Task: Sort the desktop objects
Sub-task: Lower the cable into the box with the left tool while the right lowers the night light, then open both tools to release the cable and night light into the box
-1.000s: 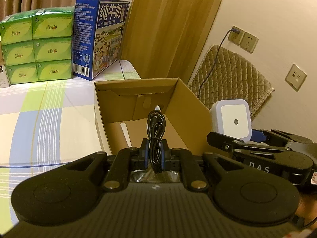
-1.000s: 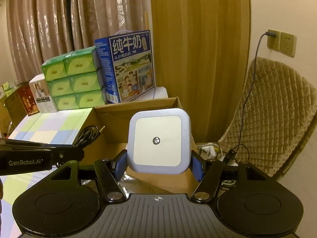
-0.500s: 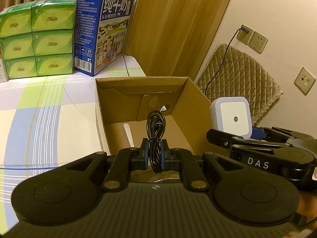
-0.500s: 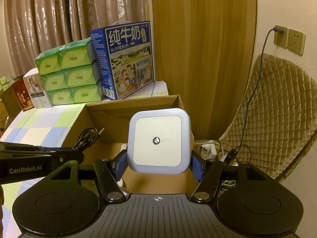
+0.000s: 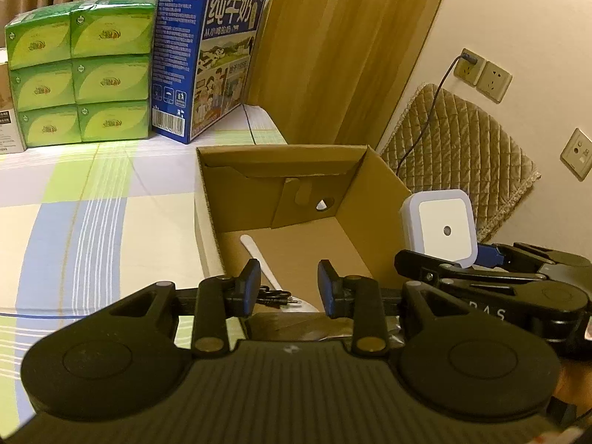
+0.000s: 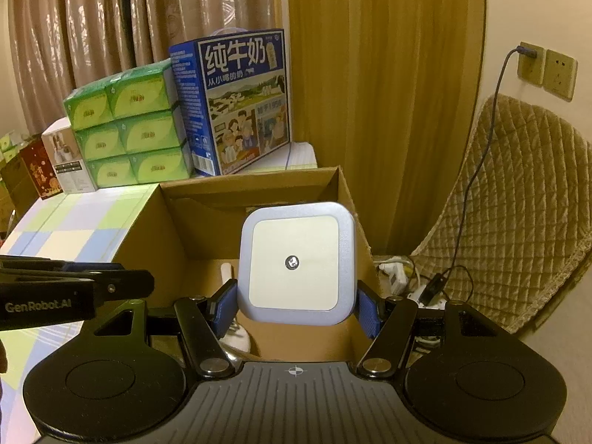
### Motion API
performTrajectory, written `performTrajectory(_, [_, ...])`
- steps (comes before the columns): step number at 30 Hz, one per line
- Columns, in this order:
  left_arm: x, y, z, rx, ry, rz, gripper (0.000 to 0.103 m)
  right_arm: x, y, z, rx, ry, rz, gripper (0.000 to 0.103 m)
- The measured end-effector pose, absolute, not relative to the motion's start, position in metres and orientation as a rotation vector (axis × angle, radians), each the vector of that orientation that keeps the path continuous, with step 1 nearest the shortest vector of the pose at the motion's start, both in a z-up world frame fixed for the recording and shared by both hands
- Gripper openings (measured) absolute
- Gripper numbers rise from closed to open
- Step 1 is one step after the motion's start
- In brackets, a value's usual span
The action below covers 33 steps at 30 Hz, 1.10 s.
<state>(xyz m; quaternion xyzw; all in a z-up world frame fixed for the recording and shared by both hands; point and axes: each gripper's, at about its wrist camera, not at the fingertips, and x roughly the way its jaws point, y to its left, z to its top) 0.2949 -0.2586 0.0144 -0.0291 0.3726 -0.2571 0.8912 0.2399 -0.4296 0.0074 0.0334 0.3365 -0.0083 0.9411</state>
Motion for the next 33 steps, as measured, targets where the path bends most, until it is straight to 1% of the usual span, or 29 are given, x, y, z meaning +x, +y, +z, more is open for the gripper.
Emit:
performTrajectory(4, [0.295,-0.25,0.018,-0.059,0.758,-0.526,0.029,0.242,-0.428,0.009,0.069,0.684,-0.013,0.062])
performTrajectory(6, [0.295,-0.247,0.02,-0.054,0.753,-0.52,0.031,0.244,-0.427,0.009,0.07,0.682,-0.011,0.062])
performTrajectory(7, [0.295,-0.245,0.021,-0.053,0.75,-0.517,0.034,0.245,-0.426,0.009,0.068,0.68,-0.01,0.062])
performTrajectory(9, [0.294,-0.242,0.022,-0.052,0.744,-0.514,0.035,0.247,-0.424,0.01,0.067,0.674,-0.007,0.062])
performTrajectory(11, [0.292,-0.238,0.023,-0.057,0.736,-0.51,0.041,0.249,-0.422,0.012,0.073,0.656,-0.001,0.062])
performTrajectory(12, [0.291,-0.237,0.024,-0.059,0.733,-0.509,0.043,0.25,-0.423,0.014,0.082,0.638,0.006,0.064])
performTrajectory(13, [0.29,-0.235,0.025,-0.059,0.729,-0.509,0.048,0.25,-0.423,0.016,0.092,0.626,0.01,0.068])
performTrajectory(14, [0.289,-0.234,0.025,-0.056,0.724,-0.508,0.053,0.251,-0.424,0.017,0.099,0.618,0.009,0.07])
performTrajectory(15, [0.288,-0.233,0.026,-0.053,0.72,-0.505,0.055,0.251,-0.425,0.02,0.103,0.607,0.006,0.071])
performTrajectory(18, [0.284,-0.229,0.027,-0.053,0.711,-0.494,0.067,0.247,-0.427,0.026,0.108,0.583,-0.005,0.074])
performTrajectory(20, [0.28,-0.225,0.028,-0.051,0.703,-0.464,0.087,0.243,-0.429,0.028,0.113,0.577,-0.014,0.078])
performTrajectory(23, [0.271,-0.221,0.032,-0.038,0.675,-0.428,0.098,0.233,-0.432,0.031,0.115,0.57,-0.028,0.085])
performTrajectory(25, [0.265,-0.218,0.034,-0.034,0.663,-0.409,0.102,0.225,-0.435,0.032,0.124,0.567,-0.036,0.089])
performTrajectory(33, [0.232,-0.21,0.046,-0.049,0.629,-0.388,0.102,0.184,-0.44,0.039,0.148,0.586,-0.059,0.098])
